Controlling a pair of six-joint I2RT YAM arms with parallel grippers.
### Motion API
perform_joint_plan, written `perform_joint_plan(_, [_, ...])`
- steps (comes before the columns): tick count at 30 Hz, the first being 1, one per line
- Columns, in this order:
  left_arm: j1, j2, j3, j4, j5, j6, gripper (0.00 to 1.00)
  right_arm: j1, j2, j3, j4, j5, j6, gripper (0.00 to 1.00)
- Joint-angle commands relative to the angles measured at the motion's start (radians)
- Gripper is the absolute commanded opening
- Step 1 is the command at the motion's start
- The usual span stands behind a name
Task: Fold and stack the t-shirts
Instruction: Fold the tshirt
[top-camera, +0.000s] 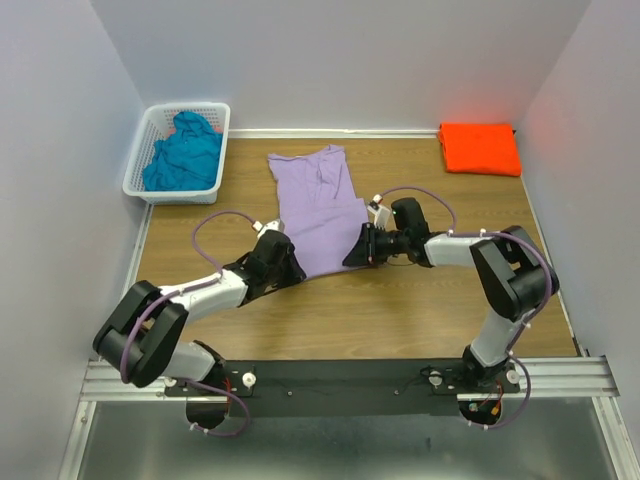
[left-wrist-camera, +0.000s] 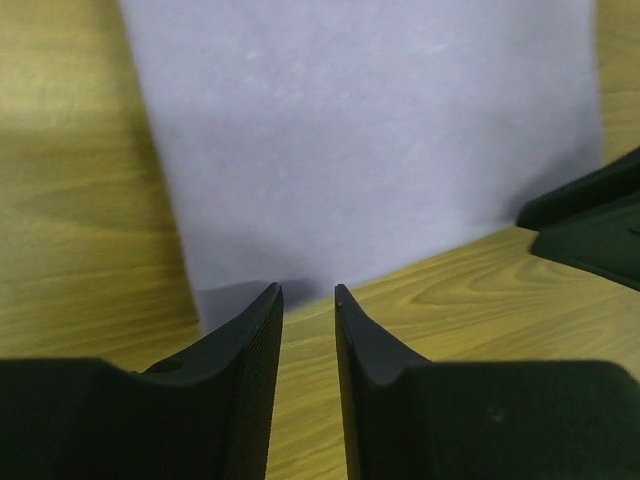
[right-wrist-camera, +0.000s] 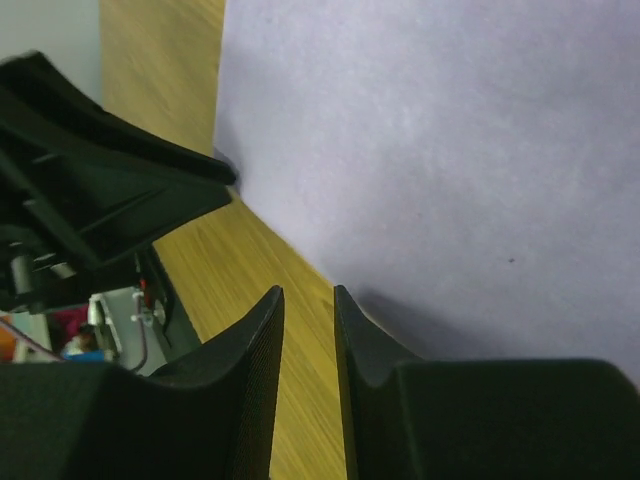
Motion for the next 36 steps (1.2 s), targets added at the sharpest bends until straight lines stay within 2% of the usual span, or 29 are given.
perform_joint_plan(1, [-0.007, 0.053, -0.052, -0.022, 0.019, -0.079, 0.33, -0.054, 0.077, -0.101, 0.243, -0.091, 0.097, 0.33])
perform_joint_plan(6, [-0.005, 0.038, -0.086, -0.059, 0.014, -0.119, 0.31, -0.094, 0.076, -0.173, 0.244, -0.111, 0.071, 0.33])
perform_joint_plan(13, [-0.005, 0.001, -0.077, -0.114, -0.018, -0.112, 0.31, -0.164, -0.094, -0.187, 0.135, -0.073, 0.032, 0.33])
perform_joint_plan(17, [-0.007, -0.005, -0.075, -0.13, -0.027, -0.109, 0.3, -0.224, -0.044, -0.199, 0.129, -0.06, 0.015, 0.33])
perform_joint_plan(24, [-0.007, -0.033, -0.08, -0.174, -0.039, -0.118, 0.3, -0.23, -0.005, -0.265, 0.112, -0.033, 0.018, 0.33])
perform_joint_plan(30, [-0.005, -0.111, -0.06, -0.241, -0.055, -0.122, 0.31, -0.23, -0.146, -0.337, -0.009, 0.048, 0.0, 0.33])
perform_joint_plan(34, [-0.007, -0.163, 0.003, -0.355, -0.084, -0.109, 0.38, -0.227, -0.289, -0.306, -0.158, 0.117, -0.015, 0.34])
perform_joint_plan(35, [-0.007, -0.171, 0.018, -0.389, -0.11, -0.112, 0.47, -0.224, -0.349, -0.296, -0.23, 0.157, -0.023, 0.37])
perform_joint_plan(36, [-0.008, -0.179, 0.035, -0.453, -0.122, -0.113, 0.52, -0.224, -0.378, -0.271, -0.258, 0.179, -0.023, 0.39])
